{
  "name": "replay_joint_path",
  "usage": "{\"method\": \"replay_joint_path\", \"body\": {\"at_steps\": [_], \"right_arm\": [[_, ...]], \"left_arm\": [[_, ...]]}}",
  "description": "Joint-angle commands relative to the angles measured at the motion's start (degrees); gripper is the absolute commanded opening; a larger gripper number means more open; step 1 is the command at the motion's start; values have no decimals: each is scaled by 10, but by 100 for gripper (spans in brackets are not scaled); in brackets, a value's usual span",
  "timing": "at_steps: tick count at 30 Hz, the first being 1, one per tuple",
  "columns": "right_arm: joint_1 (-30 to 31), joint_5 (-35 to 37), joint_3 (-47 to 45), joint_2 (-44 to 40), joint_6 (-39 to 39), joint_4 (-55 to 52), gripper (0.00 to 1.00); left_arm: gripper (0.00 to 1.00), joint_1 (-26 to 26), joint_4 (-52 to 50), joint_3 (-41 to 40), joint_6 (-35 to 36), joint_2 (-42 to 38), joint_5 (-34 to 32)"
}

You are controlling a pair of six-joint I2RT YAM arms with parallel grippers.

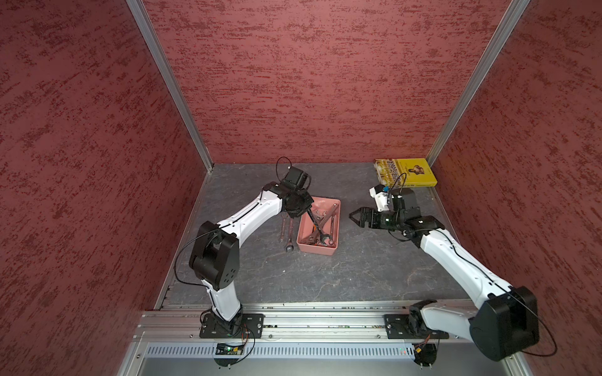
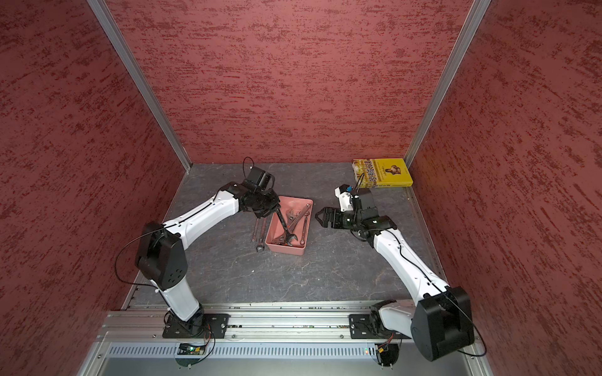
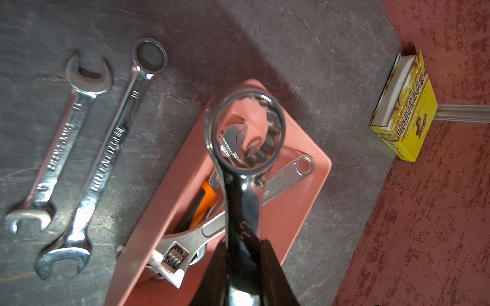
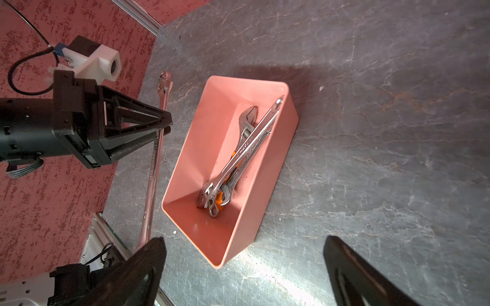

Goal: Take out the wrench from the storage box
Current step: Pick up the wrench from the storage box, then place the wrench at the center of the board.

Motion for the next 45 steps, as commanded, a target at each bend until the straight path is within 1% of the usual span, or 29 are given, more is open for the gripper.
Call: {"method": "replay_joint_path", "body": {"at_steps": [1,6,10,13,15,17,20,25,27,30,32,34,36,39,41,42,45], "right_arm": [[-6,-5,19,3,2,18,98],[-6,-4,19,4,2,17,98],[-6,-4,26,7,-2,14,98],[-6,-5,28,10,-3,12,98],[-6,-7,28,12,-2,13,98],[-6,-6,30,12,-6,6,98],[-6,-2,32,12,-8,-2,99],[-6,2,31,5,-8,-10,98],[-6,4,29,3,-9,-14,98],[-6,6,28,4,-8,-14,99],[-5,6,28,4,-8,-13,98],[-6,6,26,6,-8,-12,98],[-6,4,23,8,-5,-9,98],[-6,5,24,9,-8,-11,98],[-6,8,24,9,-8,-14,98],[-6,8,23,9,-8,-14,98],[-6,10,26,12,-13,-17,98]], "left_arm": [[0,14,-10,-7,21,-20,10],[0,51,-33,-29,50,-53,11],[0,88,-52,-57,89,-75,12],[0,119,-44,-87,111,-90,25],[0,139,-37,-107,123,-82,43],[0,143,-14,-114,129,-72,68],[0,142,-14,-100,136,-44,74],[0,152,6,-121,135,-33,78],[4,150,0,-124,135,-33,73],[15,148,-18,-133,148,-35,49],[17,150,-37,-135,167,-39,24],[20,159,-52,-138,186,-42,4],[25,174,-58,-150,191,-43,3],[34,188,-55,-179,192,-56,-18],[41,197,-32,-198,192,-60,-8],[43,200,-24,-205,192,-54,-2],[44,198,-25,-200,207,-22,-24]]}}
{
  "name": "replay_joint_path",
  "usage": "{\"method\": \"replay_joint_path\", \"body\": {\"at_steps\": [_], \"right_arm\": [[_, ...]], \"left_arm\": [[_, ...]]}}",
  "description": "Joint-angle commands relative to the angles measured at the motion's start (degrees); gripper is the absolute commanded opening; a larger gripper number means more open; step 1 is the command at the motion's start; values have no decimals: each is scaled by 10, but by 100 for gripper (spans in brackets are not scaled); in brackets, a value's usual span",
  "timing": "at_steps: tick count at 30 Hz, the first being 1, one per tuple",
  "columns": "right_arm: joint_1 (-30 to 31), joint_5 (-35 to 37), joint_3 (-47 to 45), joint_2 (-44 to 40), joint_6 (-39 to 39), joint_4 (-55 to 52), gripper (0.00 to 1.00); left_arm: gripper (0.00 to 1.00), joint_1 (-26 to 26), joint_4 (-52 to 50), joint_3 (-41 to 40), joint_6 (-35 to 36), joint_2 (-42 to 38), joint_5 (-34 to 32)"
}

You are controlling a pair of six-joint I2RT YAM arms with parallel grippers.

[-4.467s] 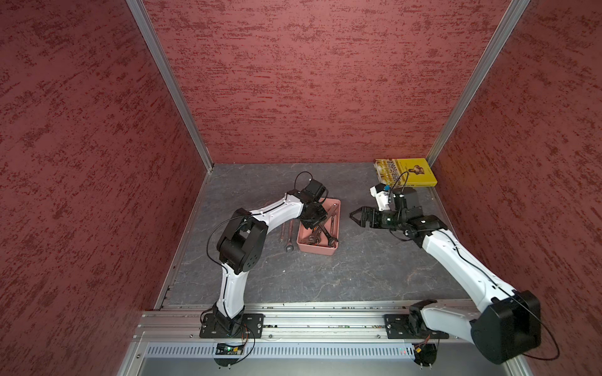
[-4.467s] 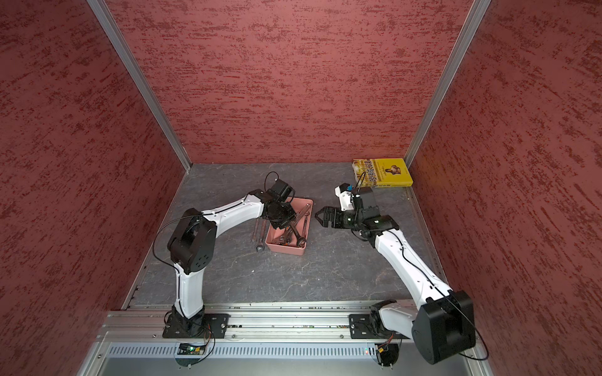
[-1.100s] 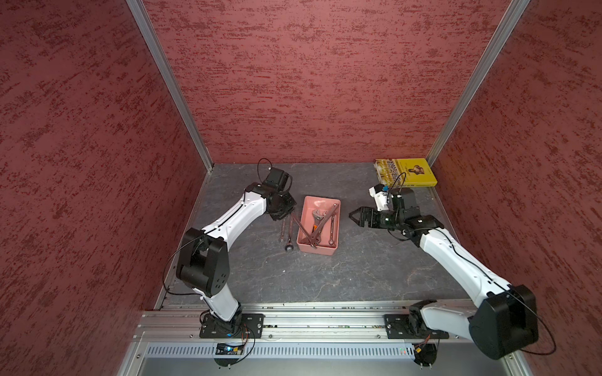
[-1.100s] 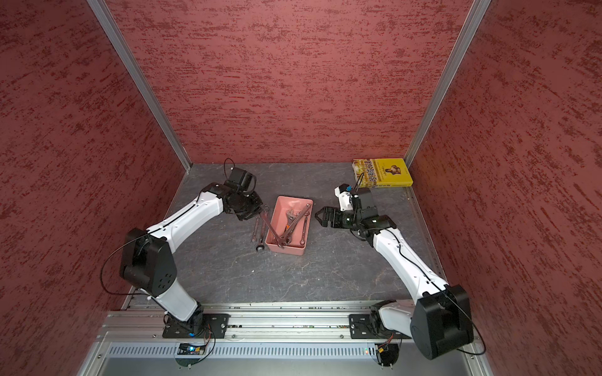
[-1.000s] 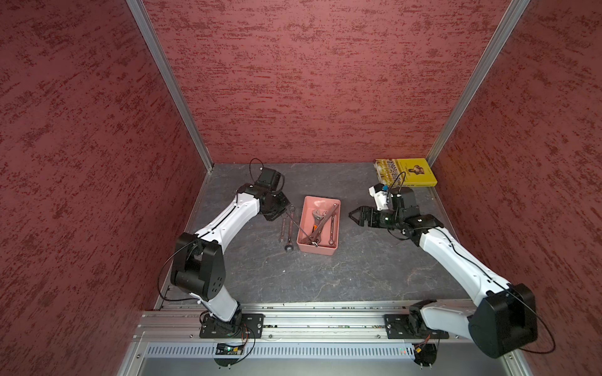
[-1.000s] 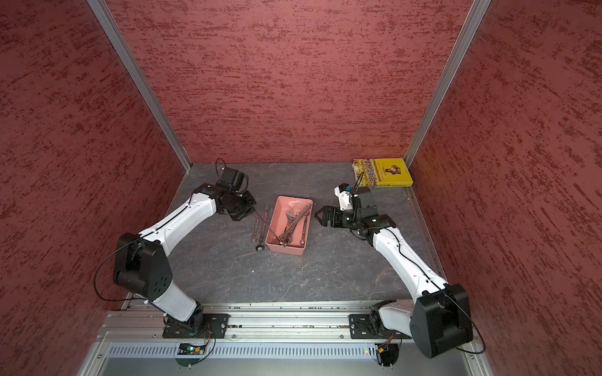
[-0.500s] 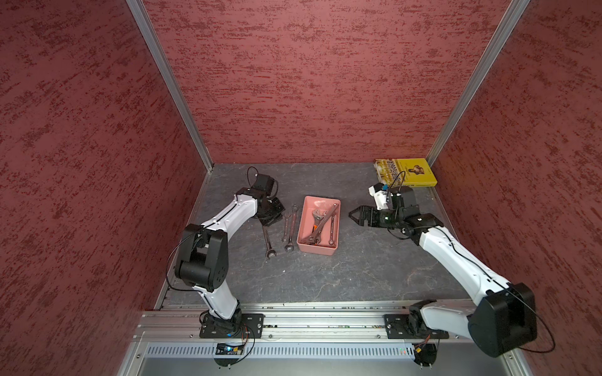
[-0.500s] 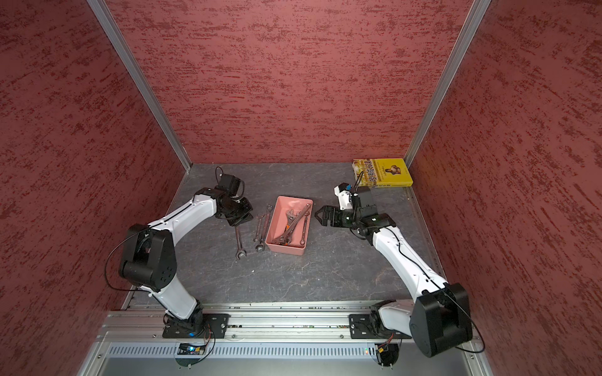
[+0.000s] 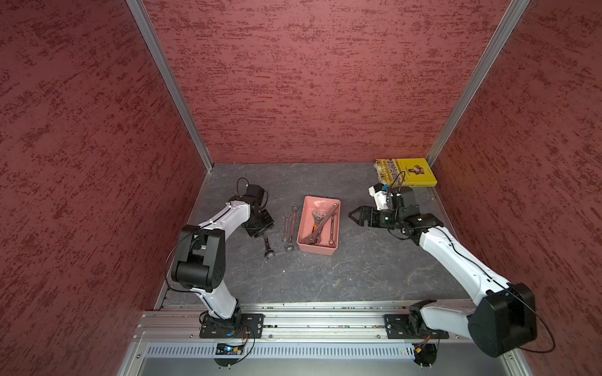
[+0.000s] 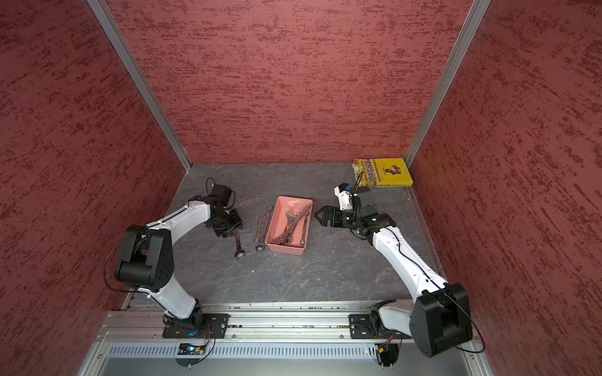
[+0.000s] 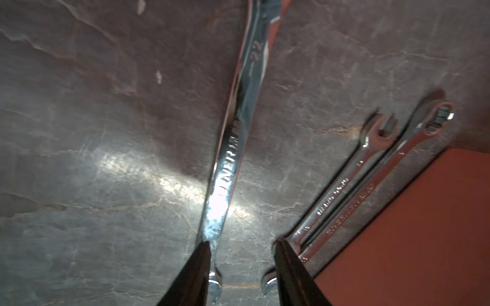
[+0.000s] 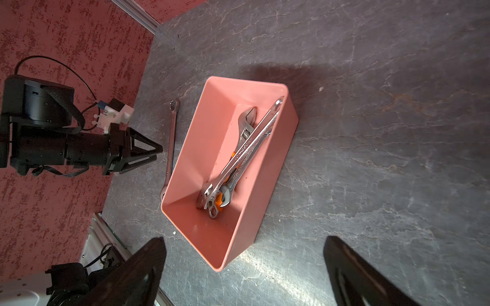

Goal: Take out the wrench from the storage box
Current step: Place the wrench at the center of the board.

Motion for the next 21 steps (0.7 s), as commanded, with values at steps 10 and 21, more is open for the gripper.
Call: {"method": "replay_joint_path", "body": {"at_steps": [10,21], "right_arm": [[-6,23,23,-4,-25,-27,99],[-9,21,22,-5,-23,-27,99]], "left_arm": [[41,-5,25,10,54,71,-61],[18,-36,31,18,124,96,-95]]}}
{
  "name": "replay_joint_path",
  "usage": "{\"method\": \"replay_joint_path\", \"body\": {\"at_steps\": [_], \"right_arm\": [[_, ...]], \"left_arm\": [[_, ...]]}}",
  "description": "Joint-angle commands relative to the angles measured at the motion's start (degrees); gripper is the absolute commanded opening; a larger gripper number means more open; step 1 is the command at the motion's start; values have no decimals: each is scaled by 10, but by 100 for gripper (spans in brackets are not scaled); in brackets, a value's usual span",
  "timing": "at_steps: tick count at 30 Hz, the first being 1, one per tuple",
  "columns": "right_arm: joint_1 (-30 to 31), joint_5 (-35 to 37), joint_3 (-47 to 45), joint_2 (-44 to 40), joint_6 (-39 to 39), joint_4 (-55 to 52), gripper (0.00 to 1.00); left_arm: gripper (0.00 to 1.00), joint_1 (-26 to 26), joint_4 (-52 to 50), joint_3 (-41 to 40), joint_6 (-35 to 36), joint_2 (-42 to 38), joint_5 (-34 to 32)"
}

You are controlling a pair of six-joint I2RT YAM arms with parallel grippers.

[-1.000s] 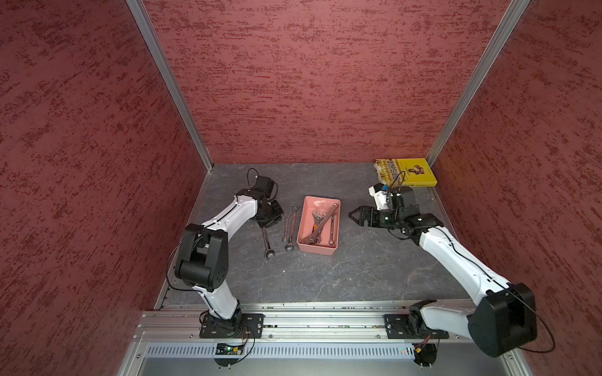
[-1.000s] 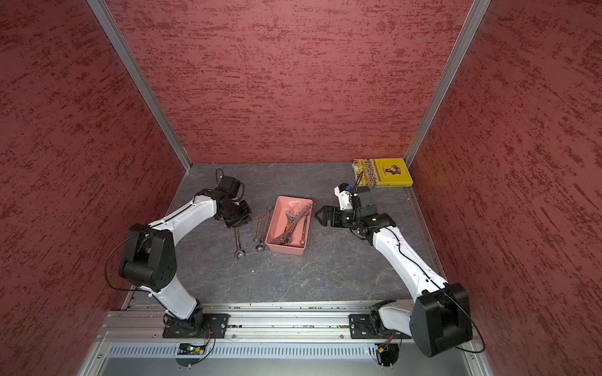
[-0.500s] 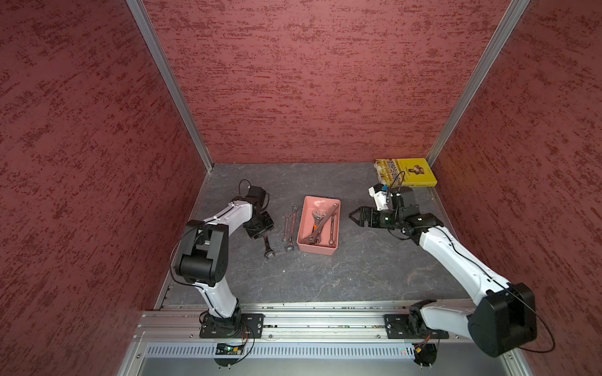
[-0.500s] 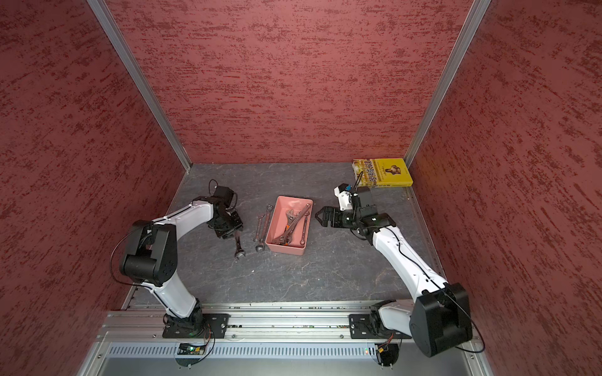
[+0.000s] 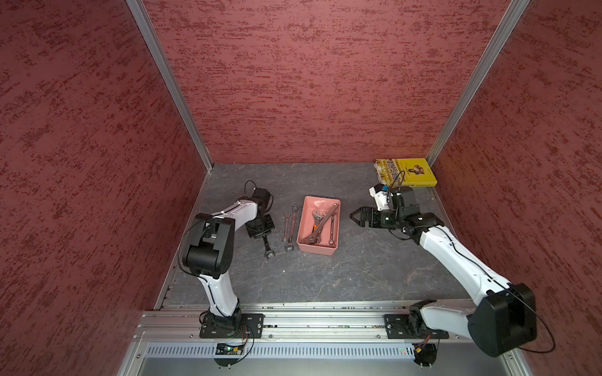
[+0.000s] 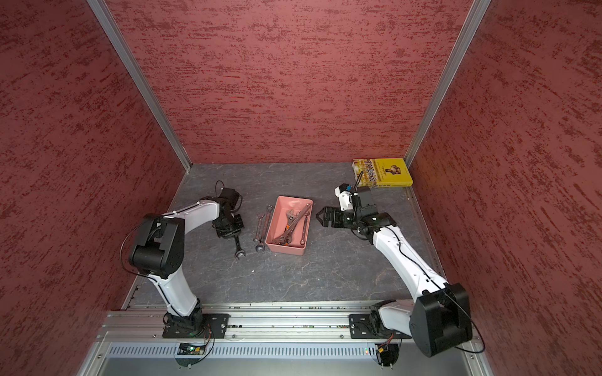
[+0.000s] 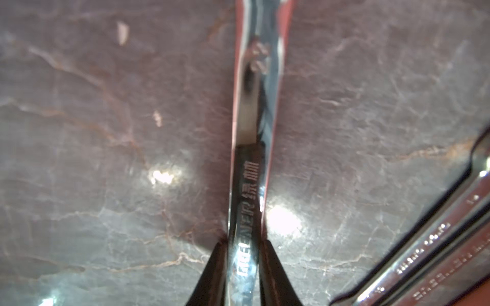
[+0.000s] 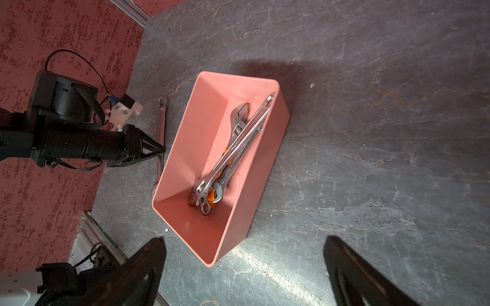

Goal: Take out the wrench from the storage box
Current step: Place the wrench at the center of the board.

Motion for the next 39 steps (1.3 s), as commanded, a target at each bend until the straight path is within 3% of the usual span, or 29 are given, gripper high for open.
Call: {"method": "replay_joint_path", "body": {"at_steps": [1,10,17,19,23,27,32,39], "right_arm": [[-6,6,15,-5,-7,-2,98],[-5,4,15,-5,-8,-4,98],[-6,5,12,-10,-6,-4,98],[-6,4,12,-10,-6,-3,99],[-6,3,14,-10,-3,-3,98],[-6,7,19,-15,-6,-10,98],[-5,-3,25,-16,-6,-4,98],[3,0,33,-12,57,16,98]], "left_arm": [[17,-17,20,4,49,22,-16],[13,-51,30,10,168,35,-11],[15,-54,22,20,262,48,10],[17,-56,28,22,266,48,36],[20,-51,19,38,229,52,11],[33,-27,14,42,194,29,14],[48,-44,-13,76,168,-15,46],[58,-63,-30,107,142,-67,85]]}}
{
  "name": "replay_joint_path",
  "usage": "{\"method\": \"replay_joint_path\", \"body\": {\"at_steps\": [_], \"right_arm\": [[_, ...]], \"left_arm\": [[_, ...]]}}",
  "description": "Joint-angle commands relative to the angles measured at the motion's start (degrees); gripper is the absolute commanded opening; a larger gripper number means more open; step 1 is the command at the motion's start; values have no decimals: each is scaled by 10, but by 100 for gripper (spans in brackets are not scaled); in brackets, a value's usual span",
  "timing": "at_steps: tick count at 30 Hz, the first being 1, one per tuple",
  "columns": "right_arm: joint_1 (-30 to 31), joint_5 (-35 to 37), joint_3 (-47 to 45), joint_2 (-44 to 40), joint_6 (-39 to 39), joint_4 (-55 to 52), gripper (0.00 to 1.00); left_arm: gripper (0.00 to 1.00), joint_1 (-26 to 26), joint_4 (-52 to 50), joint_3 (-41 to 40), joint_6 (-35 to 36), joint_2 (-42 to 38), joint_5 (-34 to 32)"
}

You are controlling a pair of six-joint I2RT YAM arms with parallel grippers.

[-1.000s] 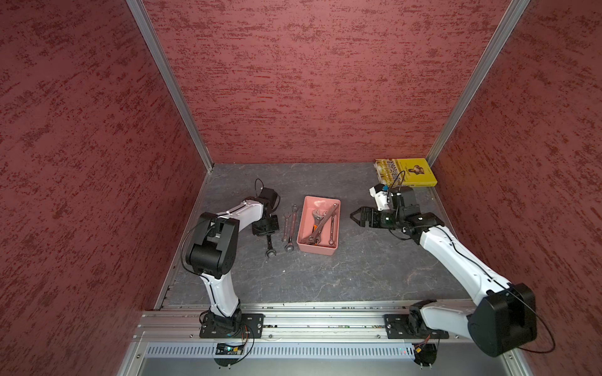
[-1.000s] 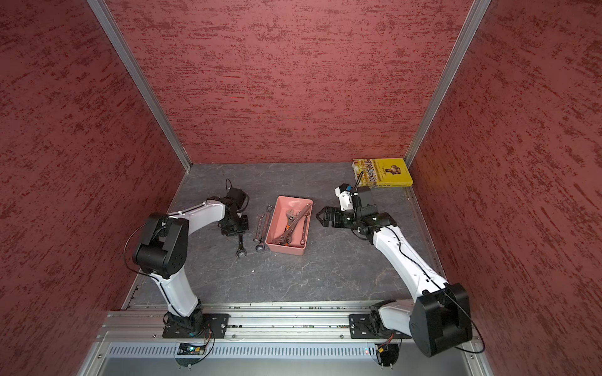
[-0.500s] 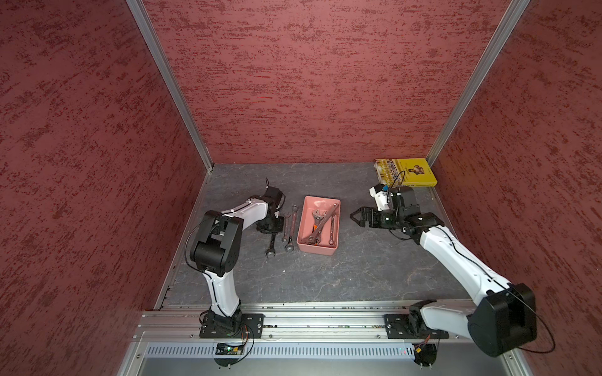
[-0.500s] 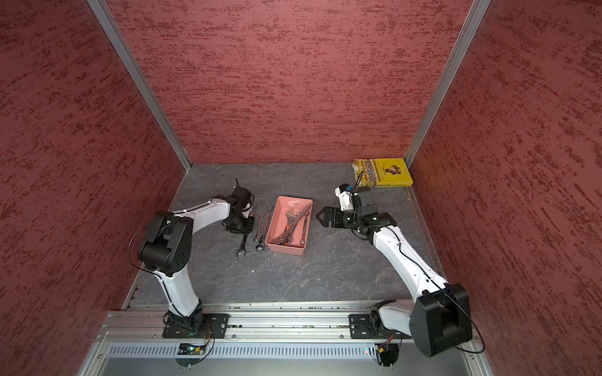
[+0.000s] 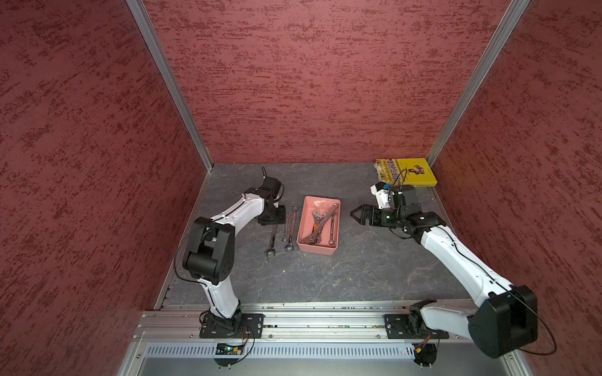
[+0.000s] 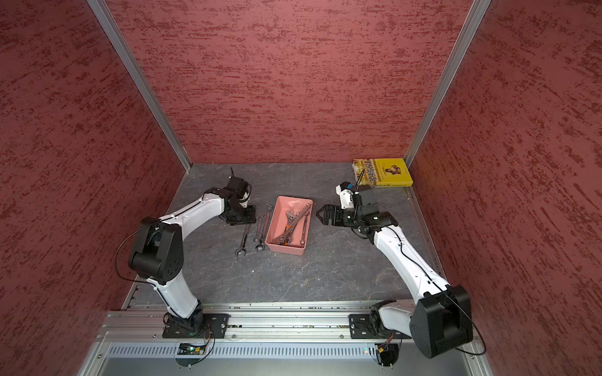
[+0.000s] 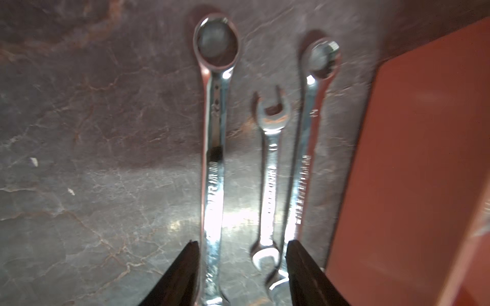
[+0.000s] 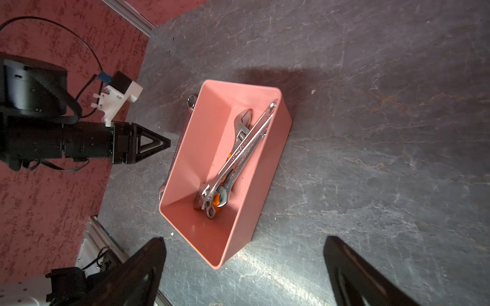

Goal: Take out the wrench from the storage box
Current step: Place the wrench at the center of the board, then pick up the wrench from the storage box.

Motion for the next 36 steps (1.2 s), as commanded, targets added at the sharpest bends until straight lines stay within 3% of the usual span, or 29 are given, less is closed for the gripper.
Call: {"method": "replay_joint_path", "body": {"at_steps": [1,7,12,19,27,32,36], "right_arm": [[9,7,21,-6,43,18,98],[65,64,45,12,116,9,98],[143,134,77,51,199,6,98],[227,210,141,153,285,4,92],[258,240,183,269,387,-1,78],[260,290,206,321,411,-38,69],[255,291,218,361,423,-30,64]], "left_arm": [[59,-5,-14,21,-18,-28,39],[69,-12,33,-7,-80,-63,112],[70,-14,128,-81,-166,-80,181],[73,-28,221,-145,-228,-104,247],[75,-34,238,-171,-240,-116,258],[80,-33,252,-184,-249,-126,264],[86,-27,255,-195,-253,-144,261]]}}
